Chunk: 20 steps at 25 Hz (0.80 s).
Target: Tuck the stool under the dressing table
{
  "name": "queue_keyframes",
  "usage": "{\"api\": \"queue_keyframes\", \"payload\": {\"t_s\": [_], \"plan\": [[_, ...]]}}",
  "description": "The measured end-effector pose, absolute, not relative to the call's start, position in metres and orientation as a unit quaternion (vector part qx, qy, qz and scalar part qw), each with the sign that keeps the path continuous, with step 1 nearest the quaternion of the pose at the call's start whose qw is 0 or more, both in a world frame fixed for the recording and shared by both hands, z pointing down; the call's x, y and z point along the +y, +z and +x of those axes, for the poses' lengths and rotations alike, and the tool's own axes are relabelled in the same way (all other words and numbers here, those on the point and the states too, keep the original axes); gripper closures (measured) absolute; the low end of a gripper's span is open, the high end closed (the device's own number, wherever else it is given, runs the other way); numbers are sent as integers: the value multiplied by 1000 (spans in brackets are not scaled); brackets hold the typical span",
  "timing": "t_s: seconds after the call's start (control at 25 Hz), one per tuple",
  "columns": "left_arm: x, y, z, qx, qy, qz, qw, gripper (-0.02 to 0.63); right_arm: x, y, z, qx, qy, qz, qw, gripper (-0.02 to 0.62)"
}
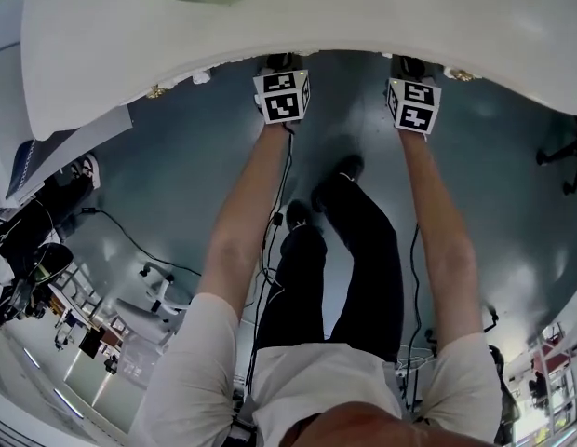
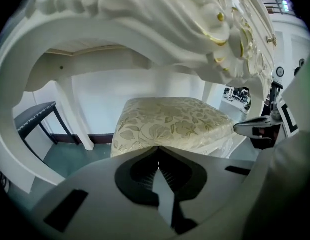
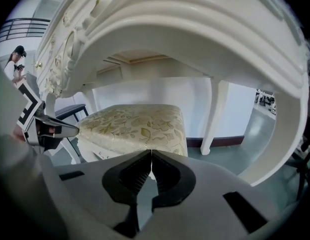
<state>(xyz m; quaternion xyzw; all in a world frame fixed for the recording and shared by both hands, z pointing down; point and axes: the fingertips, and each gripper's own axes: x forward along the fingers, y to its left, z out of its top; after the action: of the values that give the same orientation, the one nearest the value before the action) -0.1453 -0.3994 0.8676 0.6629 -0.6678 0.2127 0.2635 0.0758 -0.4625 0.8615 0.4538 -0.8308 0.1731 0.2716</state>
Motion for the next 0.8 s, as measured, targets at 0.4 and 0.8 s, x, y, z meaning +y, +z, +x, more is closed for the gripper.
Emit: {"api": "queue_keyframes", "payload": {"t_s": [0.4,0.8], "plan": [[-365,826,-132,-661,185,677,267,591,-391,821,61,-854,195,408,260,551],[-273,700,-121,-647,176,694,263,591,-301,714,65,-849,188,408,279,551]]}}
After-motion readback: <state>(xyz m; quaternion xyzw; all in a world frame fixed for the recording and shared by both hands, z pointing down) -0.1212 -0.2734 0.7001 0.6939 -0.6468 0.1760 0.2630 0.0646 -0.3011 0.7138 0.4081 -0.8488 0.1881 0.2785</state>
